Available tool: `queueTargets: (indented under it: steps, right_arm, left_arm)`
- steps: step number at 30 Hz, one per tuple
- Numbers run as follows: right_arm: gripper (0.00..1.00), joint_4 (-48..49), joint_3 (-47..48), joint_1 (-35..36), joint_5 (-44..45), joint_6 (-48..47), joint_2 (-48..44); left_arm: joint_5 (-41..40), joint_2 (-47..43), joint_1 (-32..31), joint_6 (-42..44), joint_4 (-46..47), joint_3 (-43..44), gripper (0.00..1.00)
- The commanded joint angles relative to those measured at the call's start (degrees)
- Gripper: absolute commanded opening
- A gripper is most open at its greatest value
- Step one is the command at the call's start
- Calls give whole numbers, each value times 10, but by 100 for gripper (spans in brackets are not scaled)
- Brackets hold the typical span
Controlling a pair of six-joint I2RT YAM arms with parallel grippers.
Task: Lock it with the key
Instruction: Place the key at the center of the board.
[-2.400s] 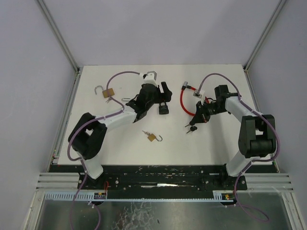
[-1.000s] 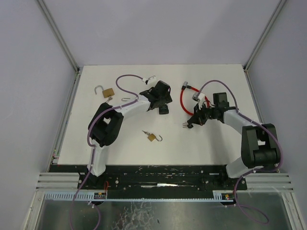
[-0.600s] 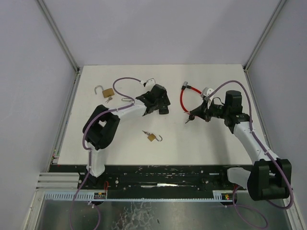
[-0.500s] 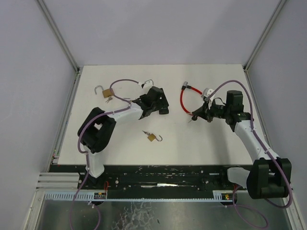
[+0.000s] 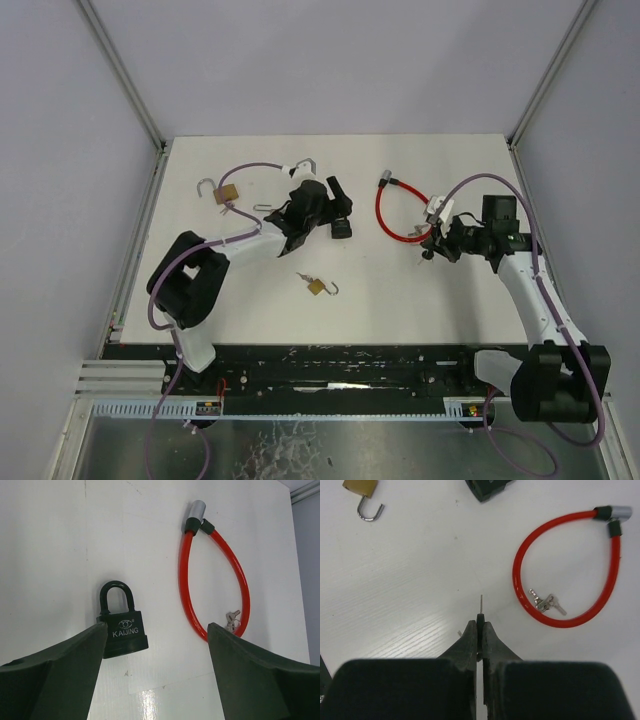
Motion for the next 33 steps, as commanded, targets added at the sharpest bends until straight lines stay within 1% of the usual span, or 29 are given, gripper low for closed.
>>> queueTargets:
  steps: [1, 3, 5, 11, 13, 17, 22, 26, 29, 33]
  right_arm:
    - [0, -19, 0, 5, 17, -33, 51]
    - [0, -19, 6, 28, 42, -32, 73]
    - [0, 0, -1, 57, 68, -27, 88]
    - [0, 117, -27, 103, 86, 48, 105]
    - [0, 143, -33, 115, 87, 66, 114]
    - [0, 150, -35, 137, 83, 71, 130]
    - [0, 151, -32, 141, 75, 82, 133]
    - [0, 194, -42, 150, 89, 109, 154]
    - [0, 212, -37, 166, 105, 117, 187]
    - [0, 246, -32, 184, 123, 131, 207]
  left_arm:
    - [20, -28, 7, 15, 80, -24, 79]
    - [24, -29, 9, 15, 83, -26, 79]
    - [29, -28, 9, 15, 85, -26, 79]
    - [34, -33, 11, 16, 93, -32, 79]
    - [35, -33, 11, 15, 92, -32, 79]
    - [36, -32, 11, 14, 89, -30, 79]
    - [42, -32, 11, 16, 93, -32, 79]
    - [47, -33, 11, 20, 99, -34, 79]
    - [43, -33, 12, 22, 95, -31, 79]
    - [40, -36, 12, 21, 97, -35, 79]
